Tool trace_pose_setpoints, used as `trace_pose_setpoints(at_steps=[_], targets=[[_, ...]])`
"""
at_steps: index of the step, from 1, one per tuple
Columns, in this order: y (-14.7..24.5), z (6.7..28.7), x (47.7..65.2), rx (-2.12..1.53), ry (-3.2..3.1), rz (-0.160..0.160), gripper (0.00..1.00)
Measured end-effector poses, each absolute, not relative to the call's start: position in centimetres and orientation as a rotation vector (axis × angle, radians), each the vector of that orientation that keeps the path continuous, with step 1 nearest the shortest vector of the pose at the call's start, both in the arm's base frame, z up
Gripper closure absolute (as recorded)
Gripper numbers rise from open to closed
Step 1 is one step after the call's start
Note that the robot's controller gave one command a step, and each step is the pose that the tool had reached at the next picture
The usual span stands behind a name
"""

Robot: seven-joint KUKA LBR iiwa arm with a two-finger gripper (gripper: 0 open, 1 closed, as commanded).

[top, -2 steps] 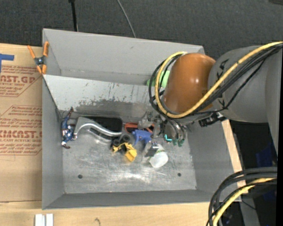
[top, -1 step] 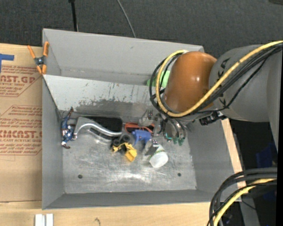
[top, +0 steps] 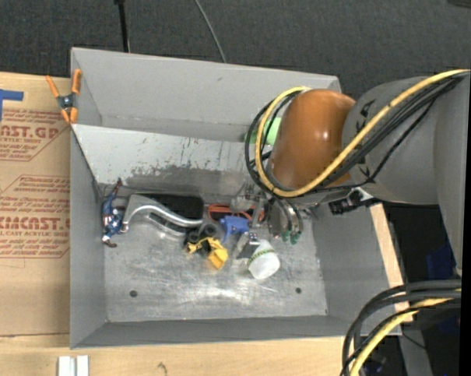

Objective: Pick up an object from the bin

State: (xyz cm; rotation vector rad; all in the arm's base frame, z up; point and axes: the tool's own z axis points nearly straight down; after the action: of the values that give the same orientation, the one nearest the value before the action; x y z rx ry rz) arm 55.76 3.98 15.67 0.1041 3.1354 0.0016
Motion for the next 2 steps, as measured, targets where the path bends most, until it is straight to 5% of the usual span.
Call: trace_pose_setpoints(at_steps=[1,2], targets=[[3.6,14.5,56.1,0.558,3.092,0.001,0.0],[0.1,11.5,58.5,0.263,3.127,0.0,0.0]])
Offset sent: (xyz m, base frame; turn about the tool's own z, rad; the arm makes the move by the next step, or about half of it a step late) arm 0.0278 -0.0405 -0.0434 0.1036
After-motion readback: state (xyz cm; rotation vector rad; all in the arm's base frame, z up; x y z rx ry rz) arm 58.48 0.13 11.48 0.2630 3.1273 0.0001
